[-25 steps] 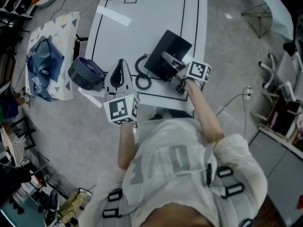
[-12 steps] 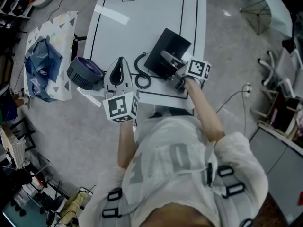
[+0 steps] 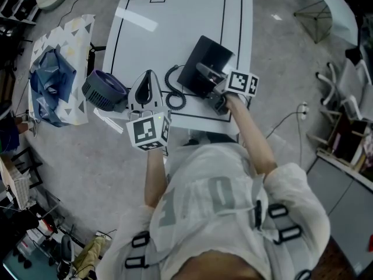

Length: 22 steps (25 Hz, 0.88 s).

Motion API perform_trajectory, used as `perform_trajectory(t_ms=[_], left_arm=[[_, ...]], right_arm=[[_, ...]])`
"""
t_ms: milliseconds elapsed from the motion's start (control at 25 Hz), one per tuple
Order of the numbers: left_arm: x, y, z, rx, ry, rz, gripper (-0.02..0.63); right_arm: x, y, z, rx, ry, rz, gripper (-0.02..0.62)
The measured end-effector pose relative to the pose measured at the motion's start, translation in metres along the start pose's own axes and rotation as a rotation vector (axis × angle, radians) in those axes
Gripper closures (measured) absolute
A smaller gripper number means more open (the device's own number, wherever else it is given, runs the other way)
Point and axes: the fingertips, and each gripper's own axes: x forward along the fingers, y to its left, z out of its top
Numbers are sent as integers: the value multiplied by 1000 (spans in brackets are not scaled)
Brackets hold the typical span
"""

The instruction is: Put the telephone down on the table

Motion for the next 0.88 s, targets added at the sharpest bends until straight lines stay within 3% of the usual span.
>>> perform_trajectory(t_ms=[480, 880], left_arm=[[-2, 1, 1, 2, -3, -3, 599], [-8, -1, 0, 7, -5, -10, 600]], right_arm=[[-3, -2, -2, -10, 30, -34, 443], [-2, -14, -4, -23, 37, -158, 380]])
